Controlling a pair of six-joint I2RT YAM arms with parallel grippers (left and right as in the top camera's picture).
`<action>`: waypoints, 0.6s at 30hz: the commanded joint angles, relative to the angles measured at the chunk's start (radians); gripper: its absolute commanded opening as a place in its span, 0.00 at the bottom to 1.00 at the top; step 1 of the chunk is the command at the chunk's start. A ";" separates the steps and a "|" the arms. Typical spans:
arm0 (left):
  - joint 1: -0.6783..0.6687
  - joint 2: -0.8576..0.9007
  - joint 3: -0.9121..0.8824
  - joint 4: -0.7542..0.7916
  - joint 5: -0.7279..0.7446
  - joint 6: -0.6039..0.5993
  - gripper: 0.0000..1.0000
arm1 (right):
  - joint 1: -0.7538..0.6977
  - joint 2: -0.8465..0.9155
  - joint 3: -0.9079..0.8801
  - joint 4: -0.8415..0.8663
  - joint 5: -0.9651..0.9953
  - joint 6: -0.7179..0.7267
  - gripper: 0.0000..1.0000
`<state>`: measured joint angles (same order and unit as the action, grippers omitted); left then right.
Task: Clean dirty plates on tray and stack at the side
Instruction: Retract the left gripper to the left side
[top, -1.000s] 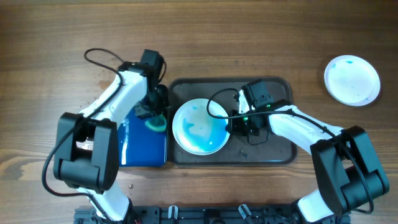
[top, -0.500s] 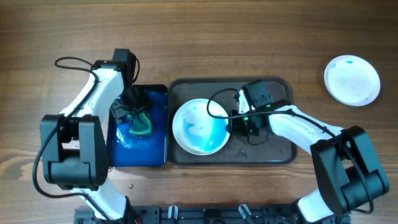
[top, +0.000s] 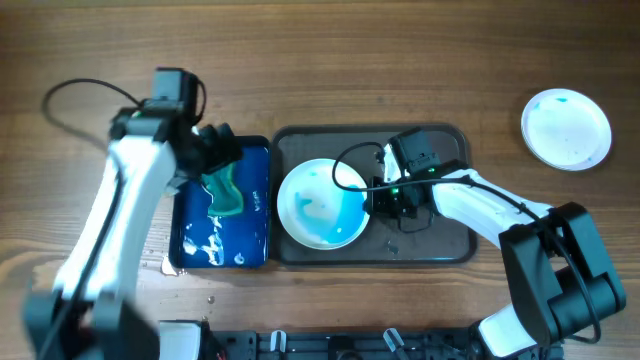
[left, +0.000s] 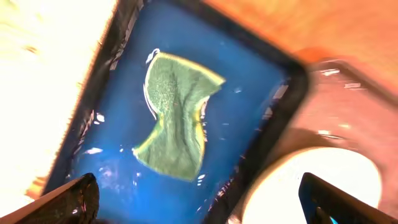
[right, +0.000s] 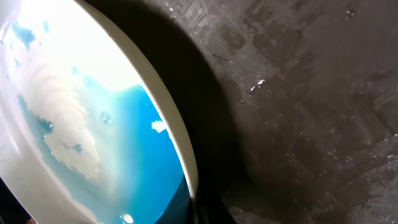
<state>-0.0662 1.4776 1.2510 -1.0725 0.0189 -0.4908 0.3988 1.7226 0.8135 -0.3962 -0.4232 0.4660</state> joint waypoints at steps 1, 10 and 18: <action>0.003 -0.163 0.018 -0.030 -0.028 0.012 1.00 | 0.015 0.069 -0.033 -0.027 0.086 -0.074 0.05; 0.003 -0.409 0.018 -0.074 -0.039 0.013 1.00 | 0.015 0.019 0.100 -0.148 0.155 -0.158 0.05; 0.003 -0.428 0.018 -0.089 -0.095 0.012 1.00 | 0.015 -0.019 0.259 -0.340 0.290 -0.235 0.05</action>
<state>-0.0662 1.0527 1.2606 -1.1511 -0.0105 -0.4908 0.4118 1.7332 0.9951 -0.6930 -0.2451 0.2893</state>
